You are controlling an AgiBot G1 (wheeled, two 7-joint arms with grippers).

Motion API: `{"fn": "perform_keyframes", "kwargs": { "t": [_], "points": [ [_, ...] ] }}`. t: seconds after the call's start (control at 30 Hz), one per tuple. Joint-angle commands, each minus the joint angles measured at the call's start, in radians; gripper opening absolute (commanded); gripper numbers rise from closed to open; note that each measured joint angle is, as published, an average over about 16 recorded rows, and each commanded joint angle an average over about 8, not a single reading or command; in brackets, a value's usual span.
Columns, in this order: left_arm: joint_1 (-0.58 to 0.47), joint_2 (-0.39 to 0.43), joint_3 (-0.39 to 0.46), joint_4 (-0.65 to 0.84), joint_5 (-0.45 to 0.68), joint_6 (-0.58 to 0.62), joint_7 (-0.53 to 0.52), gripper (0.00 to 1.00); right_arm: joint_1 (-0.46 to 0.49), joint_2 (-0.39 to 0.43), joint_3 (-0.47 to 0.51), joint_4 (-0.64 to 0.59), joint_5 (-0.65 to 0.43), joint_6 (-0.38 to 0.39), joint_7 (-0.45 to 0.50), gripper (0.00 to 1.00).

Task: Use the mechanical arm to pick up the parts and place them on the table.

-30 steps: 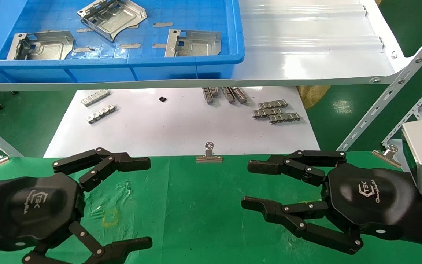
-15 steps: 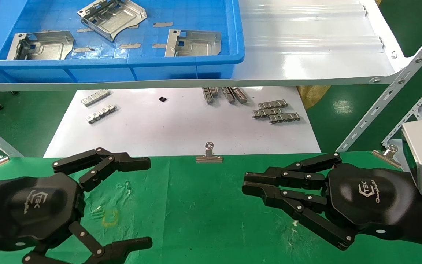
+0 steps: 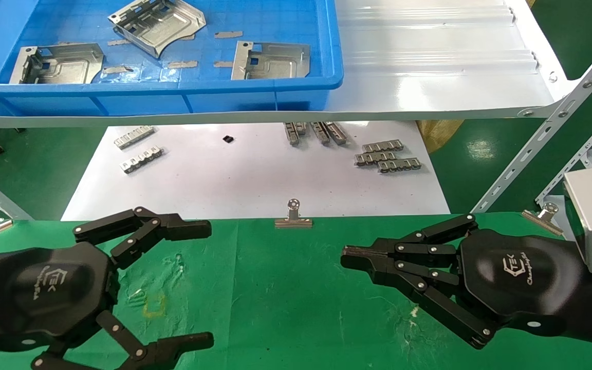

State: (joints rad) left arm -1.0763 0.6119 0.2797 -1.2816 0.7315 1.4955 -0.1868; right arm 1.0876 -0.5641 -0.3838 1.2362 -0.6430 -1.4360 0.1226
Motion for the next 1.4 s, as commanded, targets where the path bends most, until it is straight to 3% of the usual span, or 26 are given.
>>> {"fn": "perform_keyframes", "kwargs": {
  "t": [0.03, 1.37, 1.4],
  "points": [
    [0.000, 0.000, 0.000, 0.000, 0.000, 0.000, 0.000, 1.00, 0.000, 0.000, 0.000, 0.000, 0.000, 0.000, 0.000, 0.00],
    [-0.026, 0.003, 0.009, 0.015, 0.033, -0.035, -0.025, 1.00, 0.000, 0.000, 0.000, 0.000, 0.000, 0.000, 0.000, 0.00],
    [-0.039, 0.006, 0.013, 0.019, 0.044, -0.044, -0.032, 1.00, 0.000, 0.000, 0.000, 0.000, 0.000, 0.000, 0.000, 0.06]
  ]
}}
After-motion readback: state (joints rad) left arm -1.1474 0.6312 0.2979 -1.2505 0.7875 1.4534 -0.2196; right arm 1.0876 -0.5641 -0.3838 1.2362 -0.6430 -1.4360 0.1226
